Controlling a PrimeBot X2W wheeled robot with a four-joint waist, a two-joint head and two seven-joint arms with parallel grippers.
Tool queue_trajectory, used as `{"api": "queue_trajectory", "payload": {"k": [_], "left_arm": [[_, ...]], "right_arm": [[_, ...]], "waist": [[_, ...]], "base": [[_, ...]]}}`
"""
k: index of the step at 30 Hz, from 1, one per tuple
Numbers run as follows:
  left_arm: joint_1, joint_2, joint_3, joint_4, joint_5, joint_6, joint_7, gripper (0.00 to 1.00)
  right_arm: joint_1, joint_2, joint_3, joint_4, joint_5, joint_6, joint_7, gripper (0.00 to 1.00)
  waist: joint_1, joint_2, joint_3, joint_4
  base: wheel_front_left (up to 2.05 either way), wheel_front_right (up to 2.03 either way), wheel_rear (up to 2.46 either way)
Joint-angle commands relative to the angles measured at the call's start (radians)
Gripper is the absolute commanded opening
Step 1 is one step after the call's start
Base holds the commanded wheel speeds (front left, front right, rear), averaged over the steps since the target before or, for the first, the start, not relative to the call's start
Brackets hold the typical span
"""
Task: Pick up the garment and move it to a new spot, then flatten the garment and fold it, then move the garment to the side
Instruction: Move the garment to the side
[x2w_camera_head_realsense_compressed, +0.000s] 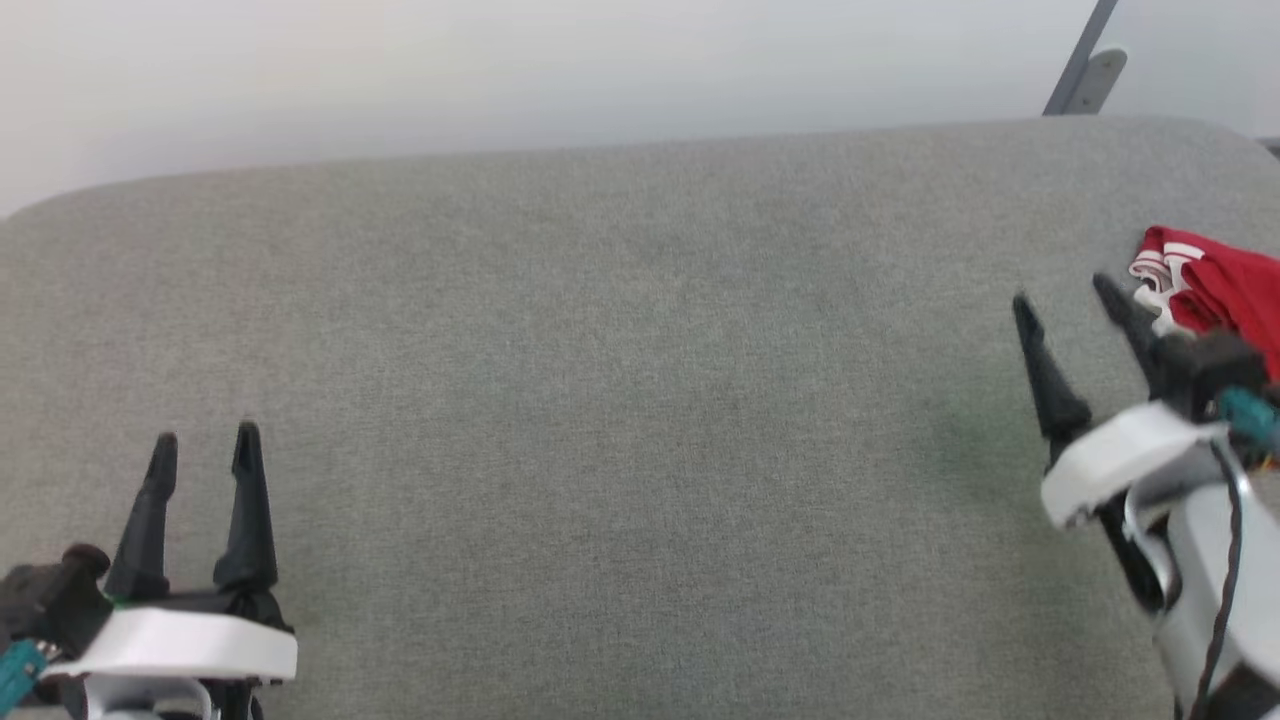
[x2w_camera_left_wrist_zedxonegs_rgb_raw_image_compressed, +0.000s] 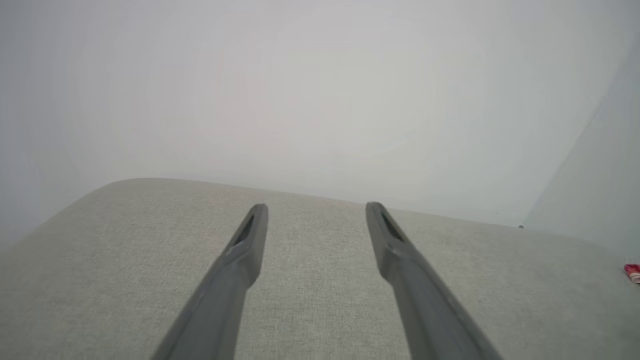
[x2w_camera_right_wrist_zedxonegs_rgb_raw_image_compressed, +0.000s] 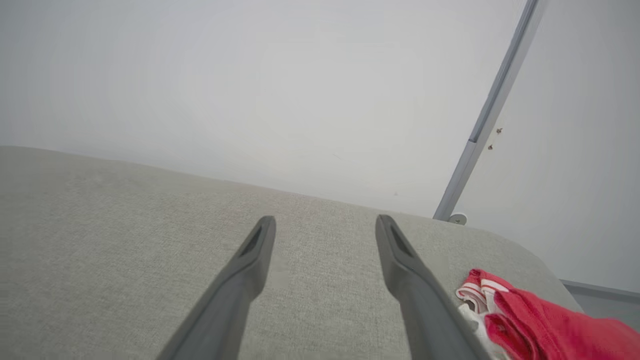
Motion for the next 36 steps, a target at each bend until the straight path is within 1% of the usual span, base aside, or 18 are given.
{"api": "queue_trajectory", "payload": {"k": [1, 7, 12, 25, 36], "left_arm": [[0.017, -0.001, 0.01, -0.005, 0.007, -0.003, -0.005, 1.0], [0.073, -0.025, 0.033, -0.018, 0.021, -0.003, -0.005, 1.0], [0.12, -0.04, 0.051, -0.029, 0.033, -0.003, -0.005, 1.0], [0.215, -0.076, 0.098, -0.054, 0.04, -0.004, -0.005, 1.0], [0.247, -0.063, 0.099, -0.06, 0.026, -0.004, -0.005, 1.0]], "right_arm": [[0.035, 0.005, -0.005, -0.014, -0.008, 0.0, -0.004, 1.0], [0.158, 0.026, -0.05, -0.109, -0.008, 0.0, -0.004, 1.0], [0.243, 0.037, -0.087, -0.157, 0.001, 0.0, -0.004, 1.0], [0.397, 0.076, -0.168, -0.27, 0.011, 0.0, -0.004, 1.0], [0.454, 0.104, -0.214, -0.318, -0.001, 0.0, -0.004, 1.0]], "waist": [[0.0, -0.0001, -0.013, 0.004], [0.0, -0.0001, -0.055, 0.015], [0.0, -0.0001, -0.089, 0.027], [0.0, -0.0001, -0.127, 0.045], [0.0, -0.0001, -0.126, 0.057]], "base": [[0.0, 0.0, 0.0], [0.0, 0.0, 0.0], [0.0, 0.0, 0.0], [0.0, 0.0, 0.0], [0.0, 0.0, 0.0]]}}
